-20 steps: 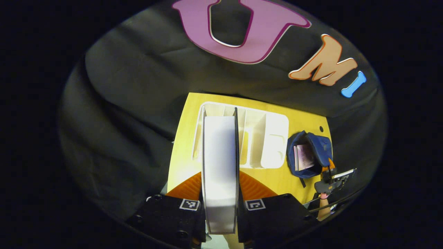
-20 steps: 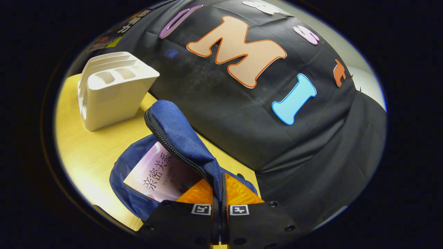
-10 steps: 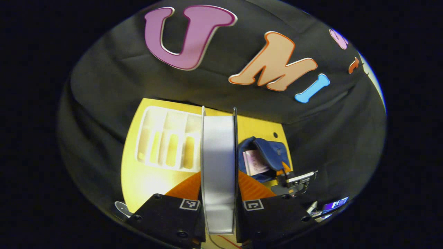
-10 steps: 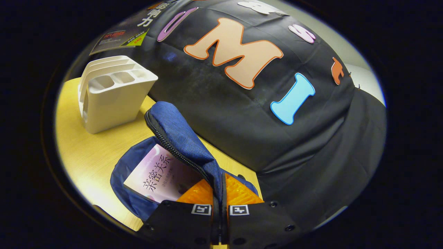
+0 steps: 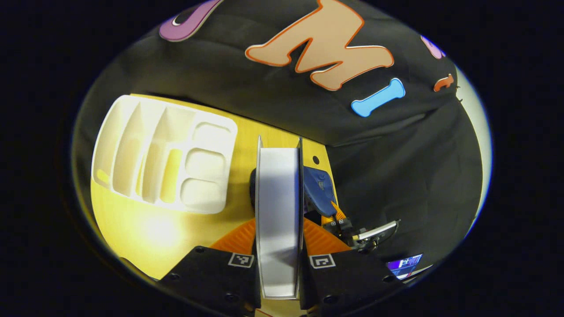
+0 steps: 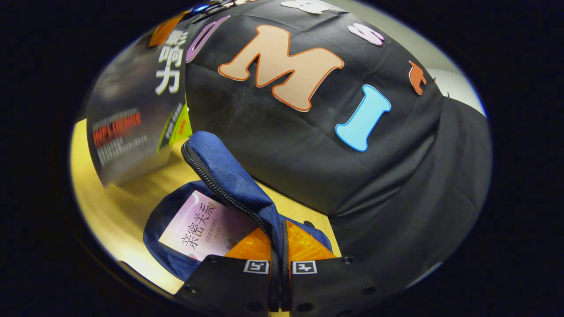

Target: Open the schoolbag, grab two books from the bookshelf and put them into the schoolbag.

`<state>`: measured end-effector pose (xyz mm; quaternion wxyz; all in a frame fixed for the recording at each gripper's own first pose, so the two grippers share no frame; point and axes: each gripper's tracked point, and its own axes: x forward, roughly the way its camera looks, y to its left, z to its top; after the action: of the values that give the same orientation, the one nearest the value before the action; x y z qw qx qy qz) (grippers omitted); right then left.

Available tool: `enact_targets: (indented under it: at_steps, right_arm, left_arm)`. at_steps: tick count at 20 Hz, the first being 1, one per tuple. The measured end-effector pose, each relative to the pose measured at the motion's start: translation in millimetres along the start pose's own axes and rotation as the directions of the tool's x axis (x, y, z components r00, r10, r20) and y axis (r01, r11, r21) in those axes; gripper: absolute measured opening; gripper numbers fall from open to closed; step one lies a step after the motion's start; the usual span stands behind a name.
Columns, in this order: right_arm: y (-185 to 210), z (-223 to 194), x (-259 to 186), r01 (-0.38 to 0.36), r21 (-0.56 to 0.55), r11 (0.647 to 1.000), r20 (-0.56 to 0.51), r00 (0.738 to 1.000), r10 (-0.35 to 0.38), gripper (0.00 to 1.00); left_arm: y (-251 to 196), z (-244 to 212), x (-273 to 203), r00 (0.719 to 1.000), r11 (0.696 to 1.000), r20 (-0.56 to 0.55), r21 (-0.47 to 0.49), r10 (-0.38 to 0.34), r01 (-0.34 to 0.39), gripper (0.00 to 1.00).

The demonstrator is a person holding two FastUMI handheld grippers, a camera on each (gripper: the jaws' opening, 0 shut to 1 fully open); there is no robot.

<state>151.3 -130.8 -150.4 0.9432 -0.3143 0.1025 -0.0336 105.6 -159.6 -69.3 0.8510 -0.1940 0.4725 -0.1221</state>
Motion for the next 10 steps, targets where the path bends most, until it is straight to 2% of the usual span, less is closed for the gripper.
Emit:
enact_targets:
  at_steps: [5, 8, 9, 10]
  right_arm:
    - [-2.1, 0.2, -1.0, -0.006, 0.046, 0.999, -0.001, 1.0, 0.006, 0.05]
    - [-1.6, 2.1, -2.4, -0.013, 0.045, 0.999, 0.005, 1.0, 0.013, 0.03]
    - [-1.2, 1.7, -1.9, -0.018, 0.047, 0.999, 0.008, 1.0, 0.018, 0.05]
    - [-1.2, 1.6, -2.7, -0.021, 0.047, 0.999, 0.011, 1.0, 0.021, 0.03]
  left_arm:
    - [0.0, -18.8, 72.5, 0.996, 0.986, 0.025, -0.137, -0.091, 0.094, 0.32]
    - [-10.0, -26.4, 111.9, 0.986, 0.971, 0.035, -0.173, -0.163, 0.167, 0.31]
    - [-13.4, -28.8, 124.0, 0.984, 0.969, 0.038, -0.172, -0.175, 0.179, 0.31]
    - [-16.6, -31.9, 134.2, 0.982, 0.968, 0.04, -0.164, -0.187, 0.191, 0.31]
